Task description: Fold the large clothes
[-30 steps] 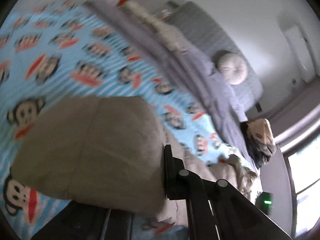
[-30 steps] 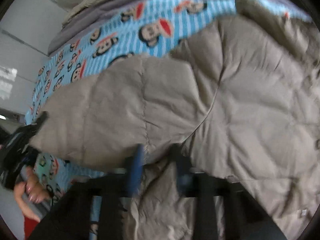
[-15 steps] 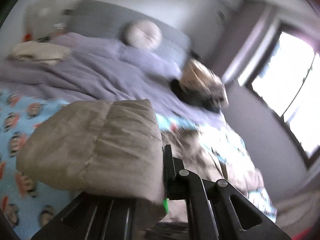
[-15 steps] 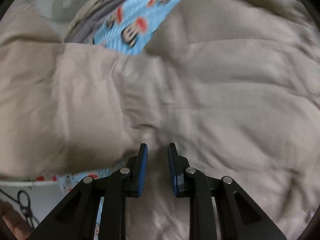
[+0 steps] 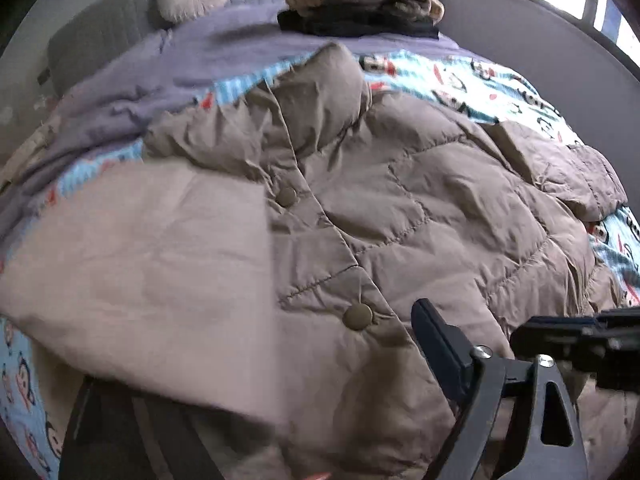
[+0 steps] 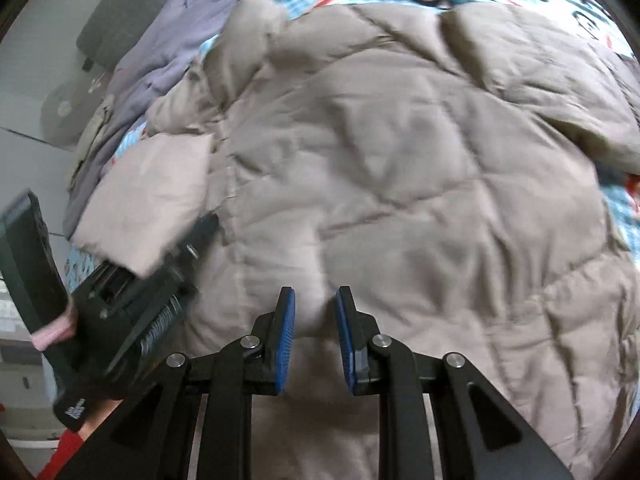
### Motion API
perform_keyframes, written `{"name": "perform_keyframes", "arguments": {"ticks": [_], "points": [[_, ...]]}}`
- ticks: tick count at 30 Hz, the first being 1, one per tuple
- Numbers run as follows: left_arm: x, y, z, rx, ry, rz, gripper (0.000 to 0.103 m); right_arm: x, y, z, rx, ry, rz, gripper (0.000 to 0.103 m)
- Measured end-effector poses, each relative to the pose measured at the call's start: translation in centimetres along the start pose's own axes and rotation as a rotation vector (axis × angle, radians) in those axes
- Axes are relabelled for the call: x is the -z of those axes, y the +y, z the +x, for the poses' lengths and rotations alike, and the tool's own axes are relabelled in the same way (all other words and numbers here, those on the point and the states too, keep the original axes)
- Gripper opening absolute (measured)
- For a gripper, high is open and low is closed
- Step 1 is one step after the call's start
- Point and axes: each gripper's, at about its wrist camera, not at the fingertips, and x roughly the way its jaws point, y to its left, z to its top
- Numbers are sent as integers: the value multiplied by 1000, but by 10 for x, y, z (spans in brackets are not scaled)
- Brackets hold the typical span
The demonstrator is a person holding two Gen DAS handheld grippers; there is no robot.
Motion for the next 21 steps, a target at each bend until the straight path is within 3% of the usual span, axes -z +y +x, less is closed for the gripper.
{"name": "perform_keyframes", "arguments": {"ticks": [2, 4, 5, 6, 9, 12, 14, 17, 21], "points": [[6, 0, -8, -18, 2, 9, 90, -8, -5, -3, -3, -11, 0, 27], [18, 14, -30, -28, -34, -32, 90, -7, 1, -3, 9, -37, -23, 44], [26, 24, -43, -44, -61, -66, 90, -10, 13, -3, 30, -59, -58, 61], [34, 36, -55, -70, -83, -102, 90, -5, 17, -22, 42, -82, -103, 71], [59, 82, -83, -179, -124, -242, 90, 1, 57, -37, 53, -169, -303, 78], [84, 135, -77, -280, -62, -396, 90, 18, 117, -35, 64, -230, -571, 84], [99, 160, -65, -281, -5, -488, 90, 30, 154, -18, 116, -257, -733, 84], [118, 179, -40, -260, 61, -557, 90, 49, 200, 21, 261, -304, -935, 84], [129, 177, -29, -238, 61, -563, 91, 44, 214, 40, 411, -411, -1009, 84]]}}
